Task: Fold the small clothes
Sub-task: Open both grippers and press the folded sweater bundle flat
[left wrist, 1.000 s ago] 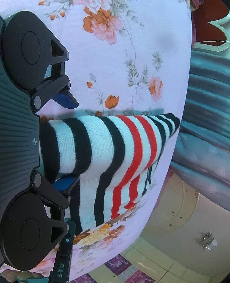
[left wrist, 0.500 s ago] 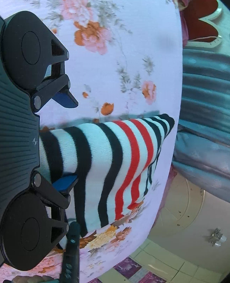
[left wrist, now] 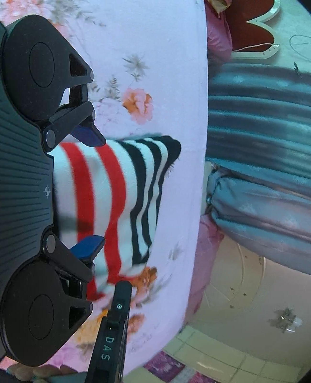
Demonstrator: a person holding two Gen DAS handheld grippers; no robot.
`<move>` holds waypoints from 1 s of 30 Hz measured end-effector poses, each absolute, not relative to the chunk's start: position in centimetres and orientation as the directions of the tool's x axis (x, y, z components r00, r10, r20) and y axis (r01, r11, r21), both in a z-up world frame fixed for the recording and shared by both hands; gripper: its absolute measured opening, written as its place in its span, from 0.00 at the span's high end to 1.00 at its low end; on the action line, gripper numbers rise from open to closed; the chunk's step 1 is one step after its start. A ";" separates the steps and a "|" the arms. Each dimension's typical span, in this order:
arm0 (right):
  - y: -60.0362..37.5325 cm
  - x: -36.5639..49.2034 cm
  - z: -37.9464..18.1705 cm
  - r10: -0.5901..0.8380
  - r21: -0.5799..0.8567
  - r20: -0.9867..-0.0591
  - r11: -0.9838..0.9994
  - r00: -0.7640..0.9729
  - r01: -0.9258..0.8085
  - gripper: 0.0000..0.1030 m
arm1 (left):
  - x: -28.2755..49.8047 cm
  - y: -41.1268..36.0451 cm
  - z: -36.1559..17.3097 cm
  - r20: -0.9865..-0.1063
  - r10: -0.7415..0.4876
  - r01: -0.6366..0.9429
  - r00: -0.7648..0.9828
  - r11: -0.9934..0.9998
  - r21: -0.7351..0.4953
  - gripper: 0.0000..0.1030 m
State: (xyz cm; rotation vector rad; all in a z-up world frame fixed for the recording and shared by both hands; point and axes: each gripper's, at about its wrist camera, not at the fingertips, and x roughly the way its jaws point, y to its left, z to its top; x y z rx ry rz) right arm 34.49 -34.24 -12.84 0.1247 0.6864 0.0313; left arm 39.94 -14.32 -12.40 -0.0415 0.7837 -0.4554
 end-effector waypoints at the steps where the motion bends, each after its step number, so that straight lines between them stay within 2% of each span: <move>1: -34.3 35.0 -13.5 0.051 0.109 -0.634 0.994 0.771 0.024 0.72 | 40.3 -14.5 -13.1 -0.688 -0.397 0.372 0.607 0.907 -0.195 0.21; 4: -34.7 36.5 -17.1 0.017 0.066 -0.731 0.997 0.682 0.045 0.71 | 40.9 -14.2 -15.4 -0.716 -0.390 0.351 0.579 0.912 -0.213 0.21; 7: -35.6 35.9 -18.4 0.044 0.094 -0.717 0.995 0.695 0.034 0.71 | 40.9 -14.0 -15.7 -0.712 -0.401 0.342 0.576 0.910 -0.235 0.21; 10: -35.6 36.2 -17.9 0.054 0.097 -0.722 0.995 0.689 0.024 0.70 | 40.9 -14.5 -14.7 -0.702 -0.388 0.358 0.598 0.912 -0.199 0.21; 13: -35.9 36.1 -16.4 0.079 0.142 -0.675 0.990 0.733 0.025 0.70 | 41.2 -14.9 -13.3 -0.663 -0.402 0.373 0.632 0.907 -0.194 0.21; 19: -36.6 39.3 -15.1 0.036 0.157 -0.633 0.984 0.773 0.083 0.68 | 45.3 -15.9 -13.3 -0.659 -0.403 0.344 0.634 0.911 -0.226 0.21; 24: -36.8 42.1 -17.3 -0.006 0.121 -0.664 0.986 0.748 0.115 0.71 | 48.0 -16.2 -16.6 -0.725 -0.366 0.285 0.583 0.928 -0.240 0.21; 26: -36.8 43.0 -19.1 -0.017 0.094 -0.707 0.989 0.707 0.118 0.73 | 48.3 -15.9 -17.3 -0.722 -0.389 0.276 0.572 0.920 -0.277 0.21; 30: -36.8 43.1 -19.3 -0.019 0.080 -0.700 0.991 0.714 0.105 0.73 | 47.9 -16.7 -16.8 -0.719 -0.366 0.297 0.591 0.927 -0.228 0.21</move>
